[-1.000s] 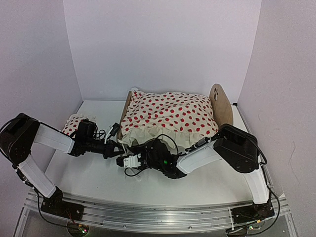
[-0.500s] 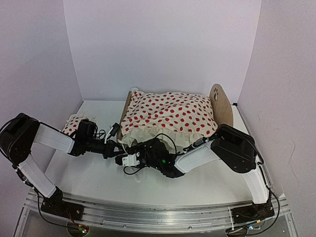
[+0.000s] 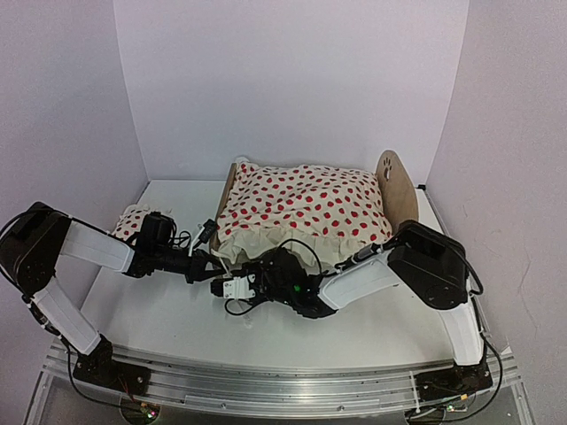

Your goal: Set up the pet bed

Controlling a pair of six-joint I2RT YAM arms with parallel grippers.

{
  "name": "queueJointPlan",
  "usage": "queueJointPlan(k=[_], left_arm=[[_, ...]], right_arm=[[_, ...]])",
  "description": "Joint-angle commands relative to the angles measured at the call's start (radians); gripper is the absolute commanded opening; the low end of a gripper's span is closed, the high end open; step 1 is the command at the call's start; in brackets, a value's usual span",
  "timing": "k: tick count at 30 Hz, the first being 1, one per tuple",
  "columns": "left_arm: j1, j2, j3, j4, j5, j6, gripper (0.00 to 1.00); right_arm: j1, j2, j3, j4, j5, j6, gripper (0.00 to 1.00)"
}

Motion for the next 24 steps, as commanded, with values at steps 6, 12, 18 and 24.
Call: queueJointPlan(k=[6, 12, 18, 24], left_arm=[[0.003, -0.050, 0.039, 0.007, -0.026, 0.020, 0.07], [0.003, -0.102, 0.059, -0.104, -0.070, 0.049, 0.27], [0.006, -0.227, 0.087, -0.300, -0.113, 0.164, 0.27], [0.006, -0.300, 0.075, -0.458, -0.061, 0.394, 0.27]], right_arm=[[0.001, -0.174, -0.059, -0.105, 0.007, 0.387, 0.00], [0.001, -0.183, -0.033, -0.205, -0.003, 0.513, 0.00], [-0.001, -0.186, 0.006, -0.348, -0.027, 0.734, 0.00], [-0.014, -0.214, 0.000, -0.379, -0.063, 0.982, 0.00]])
